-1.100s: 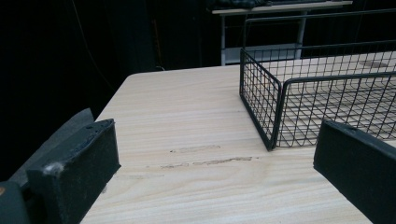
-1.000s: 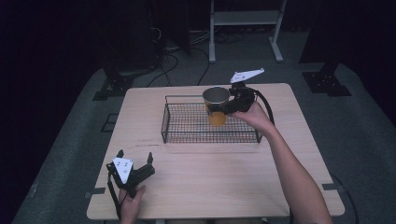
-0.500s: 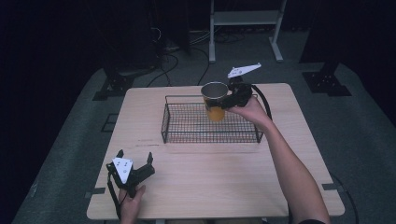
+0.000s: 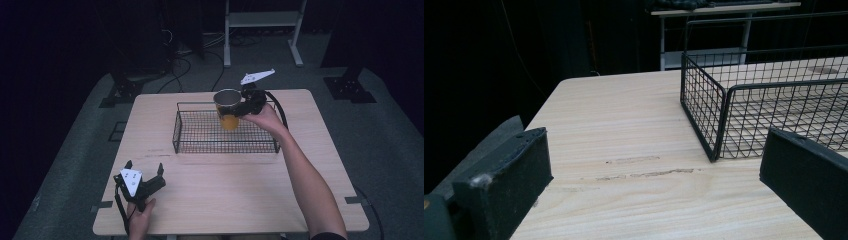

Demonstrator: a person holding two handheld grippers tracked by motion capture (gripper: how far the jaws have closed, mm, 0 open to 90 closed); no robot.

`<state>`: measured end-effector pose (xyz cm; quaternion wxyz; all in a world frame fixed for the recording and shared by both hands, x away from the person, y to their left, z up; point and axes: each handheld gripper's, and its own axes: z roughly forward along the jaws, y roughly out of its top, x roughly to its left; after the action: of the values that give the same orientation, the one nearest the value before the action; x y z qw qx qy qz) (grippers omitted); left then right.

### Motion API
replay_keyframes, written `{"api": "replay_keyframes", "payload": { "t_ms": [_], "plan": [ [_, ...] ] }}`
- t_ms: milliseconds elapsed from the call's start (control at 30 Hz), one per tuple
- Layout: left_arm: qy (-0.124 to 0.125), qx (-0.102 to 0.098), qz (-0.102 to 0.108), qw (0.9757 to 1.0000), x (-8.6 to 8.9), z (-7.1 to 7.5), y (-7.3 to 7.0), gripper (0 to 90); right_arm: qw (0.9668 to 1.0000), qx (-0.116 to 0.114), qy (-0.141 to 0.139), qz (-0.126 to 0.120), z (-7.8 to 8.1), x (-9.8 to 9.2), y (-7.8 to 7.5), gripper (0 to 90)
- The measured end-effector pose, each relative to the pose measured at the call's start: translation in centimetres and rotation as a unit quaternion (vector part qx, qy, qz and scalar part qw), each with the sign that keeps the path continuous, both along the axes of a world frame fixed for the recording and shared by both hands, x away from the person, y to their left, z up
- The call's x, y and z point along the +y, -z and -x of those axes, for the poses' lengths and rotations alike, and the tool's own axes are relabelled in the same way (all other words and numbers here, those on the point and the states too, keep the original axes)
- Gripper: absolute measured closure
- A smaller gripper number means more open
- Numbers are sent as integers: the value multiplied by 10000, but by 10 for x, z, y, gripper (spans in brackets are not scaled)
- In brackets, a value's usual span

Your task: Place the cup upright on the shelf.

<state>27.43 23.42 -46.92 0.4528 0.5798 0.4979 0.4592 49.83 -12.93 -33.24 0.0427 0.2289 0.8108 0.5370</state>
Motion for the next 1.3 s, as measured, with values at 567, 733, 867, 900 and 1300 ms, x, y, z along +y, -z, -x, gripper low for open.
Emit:
{"api": "replay_keyframes", "payload": {
  "t_ms": [567,733,867,900,1300],
  "plan": [
    [5,9,8,10000,0,0,0,0,9995,261,134,106,-12,-5,27,120],
    [3,13,12,10000,1,0,0,0,9992,328,184,159,-15,-6,36,120],
    [10,5,7,10000,1,0,0,0,9989,400,257,51,-17,-8,42,120],
    [9,12,10,10000,1,0,0,0,9988,422,250,56,-18,-8,44,120],
    [14,5,14,10000,1,0,0,0,9982,511,310,52,-22,-7,57,120]
  ]
}}
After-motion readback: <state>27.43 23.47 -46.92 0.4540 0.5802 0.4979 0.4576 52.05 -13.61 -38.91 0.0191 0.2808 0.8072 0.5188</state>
